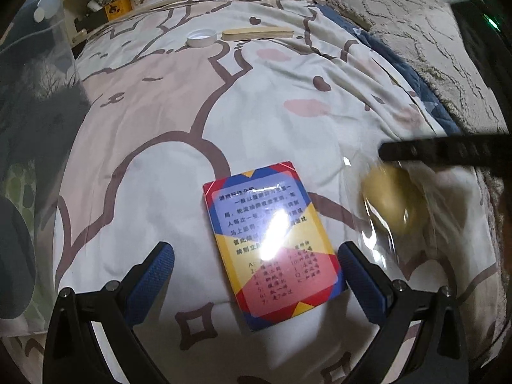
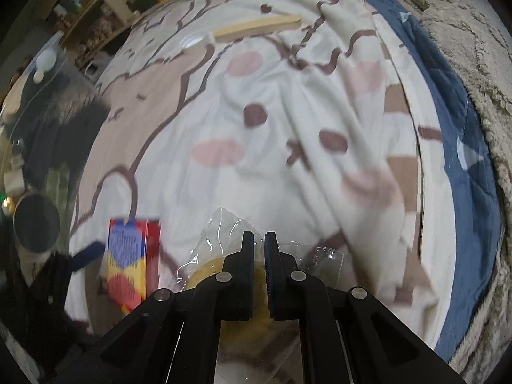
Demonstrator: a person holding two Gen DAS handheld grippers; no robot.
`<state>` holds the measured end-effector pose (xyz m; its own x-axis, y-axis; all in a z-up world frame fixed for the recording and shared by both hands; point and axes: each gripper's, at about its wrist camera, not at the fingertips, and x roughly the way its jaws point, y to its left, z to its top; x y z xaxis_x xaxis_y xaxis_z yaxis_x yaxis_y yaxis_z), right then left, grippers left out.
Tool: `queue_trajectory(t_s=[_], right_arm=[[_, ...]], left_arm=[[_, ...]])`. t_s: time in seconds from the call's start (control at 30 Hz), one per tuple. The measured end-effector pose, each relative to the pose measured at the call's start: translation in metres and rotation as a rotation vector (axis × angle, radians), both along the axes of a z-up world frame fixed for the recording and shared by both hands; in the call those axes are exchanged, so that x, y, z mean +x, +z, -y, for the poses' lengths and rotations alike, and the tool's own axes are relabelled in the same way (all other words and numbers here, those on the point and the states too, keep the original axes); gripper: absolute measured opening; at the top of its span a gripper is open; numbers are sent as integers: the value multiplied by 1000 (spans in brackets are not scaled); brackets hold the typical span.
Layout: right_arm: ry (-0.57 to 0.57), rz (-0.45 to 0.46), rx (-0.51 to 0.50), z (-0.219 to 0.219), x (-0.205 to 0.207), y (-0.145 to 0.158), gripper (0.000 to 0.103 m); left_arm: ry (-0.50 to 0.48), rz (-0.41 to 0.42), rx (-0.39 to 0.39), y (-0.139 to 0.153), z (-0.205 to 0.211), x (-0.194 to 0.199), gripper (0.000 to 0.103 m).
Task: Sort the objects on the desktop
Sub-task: 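Close the left tool on the blue-red card box while the right tool holds the bagged bun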
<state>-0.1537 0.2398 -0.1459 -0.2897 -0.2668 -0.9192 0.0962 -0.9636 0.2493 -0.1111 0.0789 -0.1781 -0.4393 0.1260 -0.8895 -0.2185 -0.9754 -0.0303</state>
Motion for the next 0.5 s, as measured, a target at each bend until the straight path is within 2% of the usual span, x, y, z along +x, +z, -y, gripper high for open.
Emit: queue_trajectory(t_s=[0.1,0.23,0.27,0.3,0.4,0.47,0.5], right_arm=[[25,21,15,5,16,1,8],[59,44,21,11,36,3,8],[63,52,11,11,41,4,8],[66,57,2,11,46,5,8],[50,48,-17,9,56,12,8],[15,33,-40,4,64,18,8],[-8,23,-50,1,68,21,8]], left_arm=[[20,19,7,0,5,-1,103],[36,19,-22,1,12,0,103],[39,21,-16,2,14,0,98],[38,27,-4,2,16,0,89],[30,39,18,4,17,1,71],[1,29,17,6,15,4,62],[-10,22,9,7,14,5,61]])
